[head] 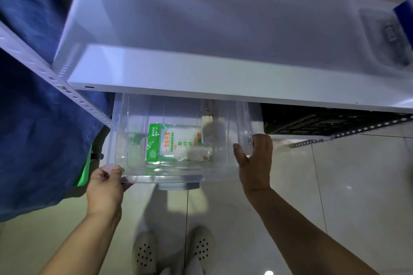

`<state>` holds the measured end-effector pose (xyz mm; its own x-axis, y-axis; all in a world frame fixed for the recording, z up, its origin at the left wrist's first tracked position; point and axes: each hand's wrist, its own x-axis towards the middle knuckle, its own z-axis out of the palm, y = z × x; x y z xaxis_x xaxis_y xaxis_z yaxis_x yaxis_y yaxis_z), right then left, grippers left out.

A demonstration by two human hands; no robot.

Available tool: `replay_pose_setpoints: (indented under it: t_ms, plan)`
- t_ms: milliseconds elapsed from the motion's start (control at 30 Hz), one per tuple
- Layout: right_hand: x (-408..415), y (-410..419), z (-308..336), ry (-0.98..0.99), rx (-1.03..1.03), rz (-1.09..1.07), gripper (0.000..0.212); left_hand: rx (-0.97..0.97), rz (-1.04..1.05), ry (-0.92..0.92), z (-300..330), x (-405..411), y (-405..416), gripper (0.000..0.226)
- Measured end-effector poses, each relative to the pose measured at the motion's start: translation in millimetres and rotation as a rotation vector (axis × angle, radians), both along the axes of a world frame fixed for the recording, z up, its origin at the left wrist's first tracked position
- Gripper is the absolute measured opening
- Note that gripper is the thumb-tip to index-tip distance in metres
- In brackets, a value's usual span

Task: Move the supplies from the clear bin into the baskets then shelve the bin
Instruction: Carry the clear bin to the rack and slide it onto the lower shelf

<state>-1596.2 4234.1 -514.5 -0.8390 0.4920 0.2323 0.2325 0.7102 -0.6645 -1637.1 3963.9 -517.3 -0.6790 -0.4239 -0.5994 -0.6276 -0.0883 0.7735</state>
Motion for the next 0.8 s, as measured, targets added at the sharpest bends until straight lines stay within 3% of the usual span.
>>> replay_pose_setpoints:
  t_ms: [133,267,467,633,800]
  plan:
    - [2.8,-26.5,5.2,0.069,0.021,0.017,0.055,0.051,-0.027,0.013,-5.2,0.7,-11.0,0.021]
    - [9.3,-59.5,7.8,0.093,0.123,0.061,0.04,0.063,-0.087,0.001,-9.7,-2.6,-24.7,0.006]
    - [14.7,-117.6,6.2,0.079,0.366,0.274,0.045,0.092,-0.267,-0.014,-6.2,-9.8,-48.4,0.022]
    - [-5.8,-163.9,0.6,0.017,0.482,0.403,0.054,0.117,-0.31,-0.025,1.9,-17.1,-71.0,0.024]
    - [-28.1,-202.6,-7.2,-0.038,0.603,0.543,0.054,0.16,-0.38,-0.022,12.0,-21.3,-82.5,0.042]
